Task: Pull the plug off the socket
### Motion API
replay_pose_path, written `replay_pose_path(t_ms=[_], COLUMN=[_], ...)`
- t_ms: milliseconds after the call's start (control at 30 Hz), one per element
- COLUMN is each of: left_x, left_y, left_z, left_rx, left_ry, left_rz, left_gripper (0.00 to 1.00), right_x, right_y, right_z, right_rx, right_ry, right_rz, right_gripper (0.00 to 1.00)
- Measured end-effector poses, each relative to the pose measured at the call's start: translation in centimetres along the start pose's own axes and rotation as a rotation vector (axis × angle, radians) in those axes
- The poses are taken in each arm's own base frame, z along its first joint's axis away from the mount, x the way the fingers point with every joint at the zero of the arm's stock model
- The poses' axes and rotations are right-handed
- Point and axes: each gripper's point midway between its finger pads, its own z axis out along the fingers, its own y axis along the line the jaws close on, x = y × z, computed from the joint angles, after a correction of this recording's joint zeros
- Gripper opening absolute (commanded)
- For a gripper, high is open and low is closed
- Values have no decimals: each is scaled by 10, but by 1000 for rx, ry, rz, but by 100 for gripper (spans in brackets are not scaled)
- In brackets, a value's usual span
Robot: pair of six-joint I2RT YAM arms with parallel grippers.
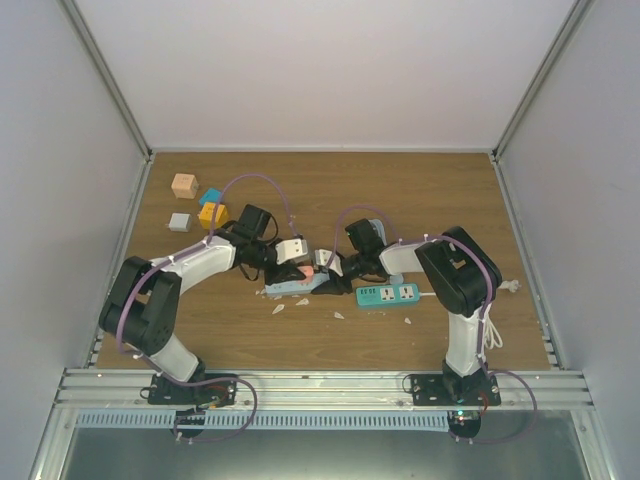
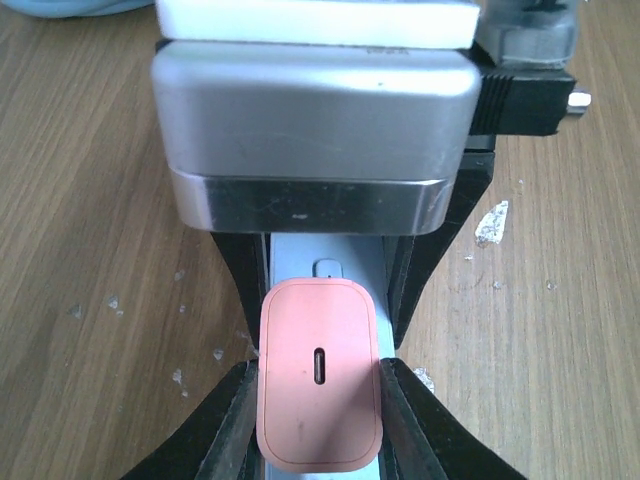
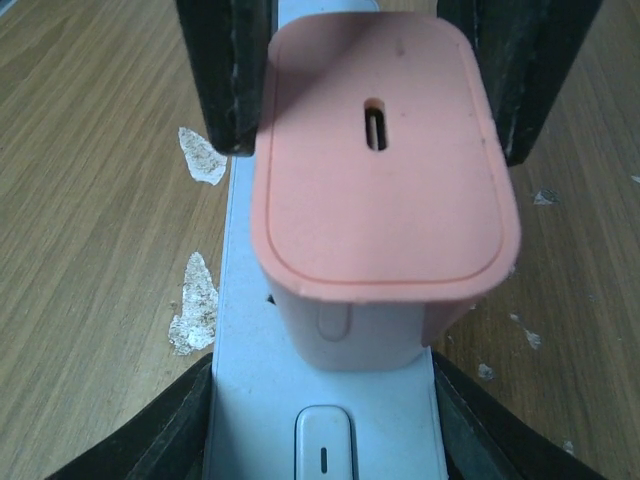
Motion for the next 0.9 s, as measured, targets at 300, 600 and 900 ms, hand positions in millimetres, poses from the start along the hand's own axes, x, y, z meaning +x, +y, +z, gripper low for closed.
replay_pose_path(t_ms=[300,600,900], left_x=[0,-7,-26], left_y=[-6,-7,-11], left_z=[6,1,-4], left_rx=[-15,-30,67], left_ry=[50,38,-53], left_rz=[95,135,54], left_gripper=[6,4,4], right_x=[3,4,7], right_y=[1,-1,-6], right_z=[1,1,1], right_rx=[-5,5,29], right_ry=[10,21,42], right_rz=[12,9,7], right_gripper=[14,13,14])
